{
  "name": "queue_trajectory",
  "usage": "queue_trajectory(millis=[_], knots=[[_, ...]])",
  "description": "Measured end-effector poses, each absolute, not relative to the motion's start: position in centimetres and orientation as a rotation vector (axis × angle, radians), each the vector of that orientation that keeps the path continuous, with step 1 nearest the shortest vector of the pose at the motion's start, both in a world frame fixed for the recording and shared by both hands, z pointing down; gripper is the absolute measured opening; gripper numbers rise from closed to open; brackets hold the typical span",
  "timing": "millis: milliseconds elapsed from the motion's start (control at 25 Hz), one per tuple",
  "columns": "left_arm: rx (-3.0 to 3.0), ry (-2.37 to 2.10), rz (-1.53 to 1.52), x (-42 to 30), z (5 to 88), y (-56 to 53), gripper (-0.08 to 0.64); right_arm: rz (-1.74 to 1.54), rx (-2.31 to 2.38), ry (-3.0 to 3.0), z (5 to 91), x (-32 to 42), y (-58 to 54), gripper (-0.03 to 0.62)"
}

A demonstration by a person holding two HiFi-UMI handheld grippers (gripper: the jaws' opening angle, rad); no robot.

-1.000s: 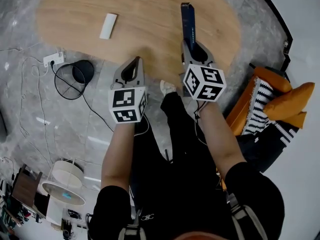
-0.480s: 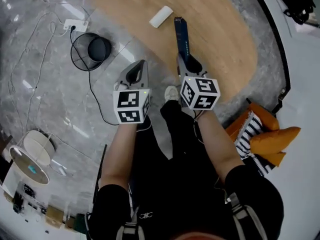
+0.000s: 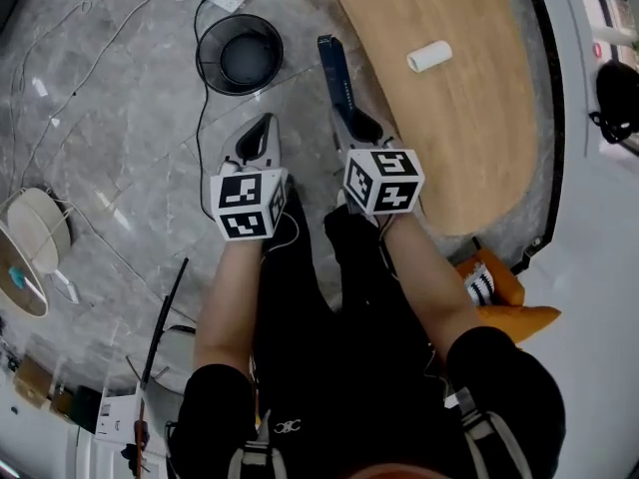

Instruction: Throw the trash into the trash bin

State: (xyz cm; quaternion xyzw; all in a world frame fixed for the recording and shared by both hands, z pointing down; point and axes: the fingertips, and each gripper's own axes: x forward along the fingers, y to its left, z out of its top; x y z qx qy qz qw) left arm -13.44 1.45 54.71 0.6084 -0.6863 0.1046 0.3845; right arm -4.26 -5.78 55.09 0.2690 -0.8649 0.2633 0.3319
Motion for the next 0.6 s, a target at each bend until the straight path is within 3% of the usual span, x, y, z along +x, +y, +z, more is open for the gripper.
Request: queue_trajectory(millis=[320,600], knots=[[1.409,-1.804,0.226,-23.3,58.0,5.9,0.012,0.663,0.51,-2.167,60.8,-14.9,-2.4,0.087],[1.323,-1.796,0.207,-27.6,61.7,7.9,0.012,0.676,0.402,-1.984,69.0,-19.4,-1.2,0.089]])
